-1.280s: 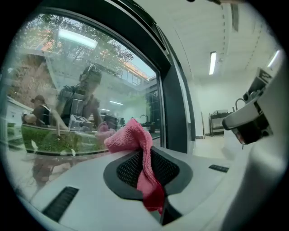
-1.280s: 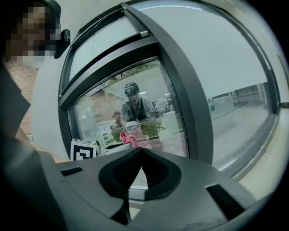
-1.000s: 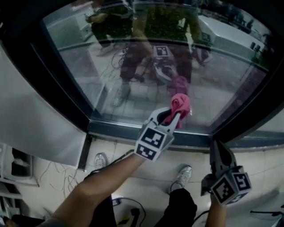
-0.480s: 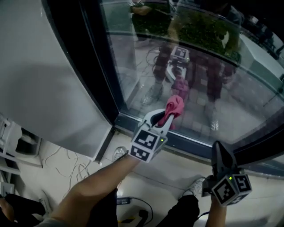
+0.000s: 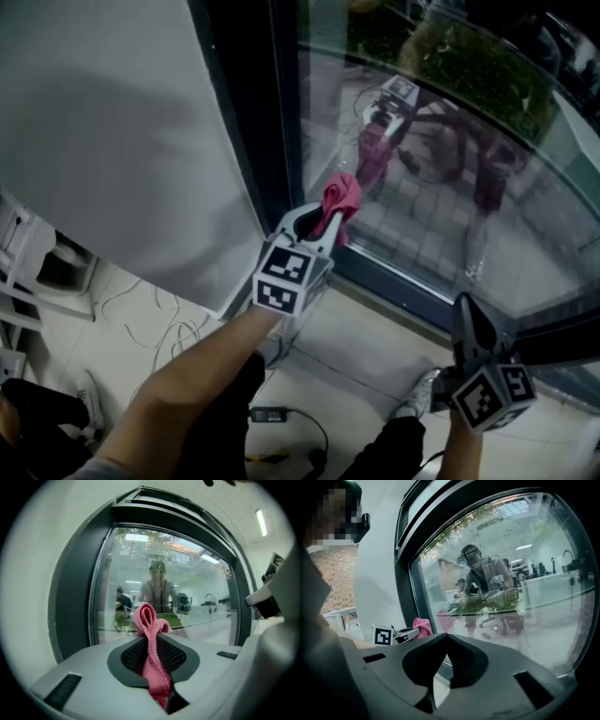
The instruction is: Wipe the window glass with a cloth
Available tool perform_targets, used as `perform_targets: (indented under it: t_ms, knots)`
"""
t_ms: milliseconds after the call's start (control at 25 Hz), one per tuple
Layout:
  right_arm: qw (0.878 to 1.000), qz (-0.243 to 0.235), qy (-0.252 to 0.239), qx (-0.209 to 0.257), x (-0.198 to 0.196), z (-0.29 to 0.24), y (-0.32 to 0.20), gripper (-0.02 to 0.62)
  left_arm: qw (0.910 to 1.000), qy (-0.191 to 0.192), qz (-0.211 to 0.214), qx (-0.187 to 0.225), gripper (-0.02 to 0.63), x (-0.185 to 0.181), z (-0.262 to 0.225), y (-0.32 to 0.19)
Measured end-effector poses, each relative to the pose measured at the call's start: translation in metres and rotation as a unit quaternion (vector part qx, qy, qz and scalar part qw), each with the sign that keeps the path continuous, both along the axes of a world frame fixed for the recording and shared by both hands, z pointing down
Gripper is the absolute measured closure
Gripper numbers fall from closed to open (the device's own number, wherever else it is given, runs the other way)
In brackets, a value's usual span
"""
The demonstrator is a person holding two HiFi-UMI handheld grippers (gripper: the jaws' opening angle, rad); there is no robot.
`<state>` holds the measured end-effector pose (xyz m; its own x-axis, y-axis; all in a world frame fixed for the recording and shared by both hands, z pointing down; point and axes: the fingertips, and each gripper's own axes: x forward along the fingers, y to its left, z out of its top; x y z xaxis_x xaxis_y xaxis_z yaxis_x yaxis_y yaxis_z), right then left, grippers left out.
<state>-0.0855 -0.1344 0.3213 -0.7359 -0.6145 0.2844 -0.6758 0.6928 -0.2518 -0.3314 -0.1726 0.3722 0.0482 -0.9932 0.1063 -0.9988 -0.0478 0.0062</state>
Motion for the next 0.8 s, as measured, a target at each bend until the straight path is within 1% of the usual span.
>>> perform_targets:
  t_ms: [160,280,560,680,800]
  knots:
    - [1.000,-0.022,0.005,0.004,-0.022,0.001,-0.001,0.588,0.9987,0.008,-0.050,-0.009,0.552,-0.042,0.012,0.006]
    - [0.999,-0.034,0.006,0.004,-0.034,0.003,-0.003,0.588,0.9963,0.005,-0.082,-0.023,0.552,-0.068,0.028,0.011]
    - [0.999,-0.042,0.012,-0.010,-0.046,0.026,-0.012,0.588,0.9901,-0.001,-0.137,-0.034,0.554,-0.106,0.053,-0.003]
    - [0.999,-0.040,0.018,-0.018,-0.049,0.038,-0.016,0.588,0.9881,-0.004,-0.149,-0.041,0.554,-0.115,0.064,-0.014]
    - [0.999,-0.040,0.022,-0.025,-0.051,0.048,-0.019,0.588,0.9888,0.000,-0.144,-0.040,0.554,-0.114,0.072,-0.025]
